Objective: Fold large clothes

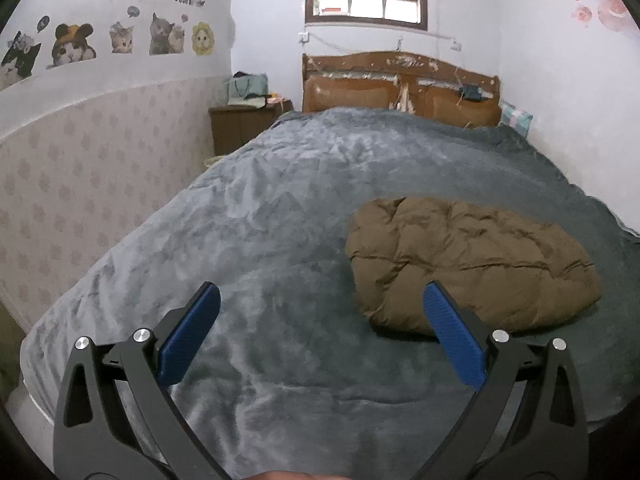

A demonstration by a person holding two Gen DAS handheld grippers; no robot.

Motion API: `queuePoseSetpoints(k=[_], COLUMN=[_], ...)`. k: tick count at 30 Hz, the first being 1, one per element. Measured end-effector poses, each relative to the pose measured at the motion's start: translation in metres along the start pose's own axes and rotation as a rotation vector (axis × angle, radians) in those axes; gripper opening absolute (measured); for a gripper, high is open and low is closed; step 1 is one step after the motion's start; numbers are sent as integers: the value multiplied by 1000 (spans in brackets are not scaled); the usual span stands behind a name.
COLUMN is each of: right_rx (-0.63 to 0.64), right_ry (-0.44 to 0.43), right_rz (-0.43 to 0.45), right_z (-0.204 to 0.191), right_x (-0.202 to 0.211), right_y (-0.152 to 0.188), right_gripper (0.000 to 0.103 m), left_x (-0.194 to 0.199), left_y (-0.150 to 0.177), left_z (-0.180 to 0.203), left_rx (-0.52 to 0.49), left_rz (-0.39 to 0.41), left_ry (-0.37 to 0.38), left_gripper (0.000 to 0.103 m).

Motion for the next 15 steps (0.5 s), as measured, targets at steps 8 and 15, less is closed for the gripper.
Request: queuePoseSetpoints(k=[8,15], right_rx=[-58,-64], right_ry=[-8,-31], right_rz=[-31,-31], right_z=[18,19], right_x=[-16,-19], right_y=[3,4], right_gripper=[101,101], left_x=[-17,-22], left_y=[8,13], left_z=[4,-14], left_rx=[-42,-15], left_rz=[-23,-48], left_ry=[-30,-65], left_gripper=[100,100])
Point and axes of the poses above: each gripper's, at about its wrist camera, not at the fingertips, and x roughly against the way its jaws point, z to its right, y to its underside, the point moved 3 cm from there along -x, roughly the way its jaws point, and after that the axes turned 11 degrees about y, right-handed, at the moved point
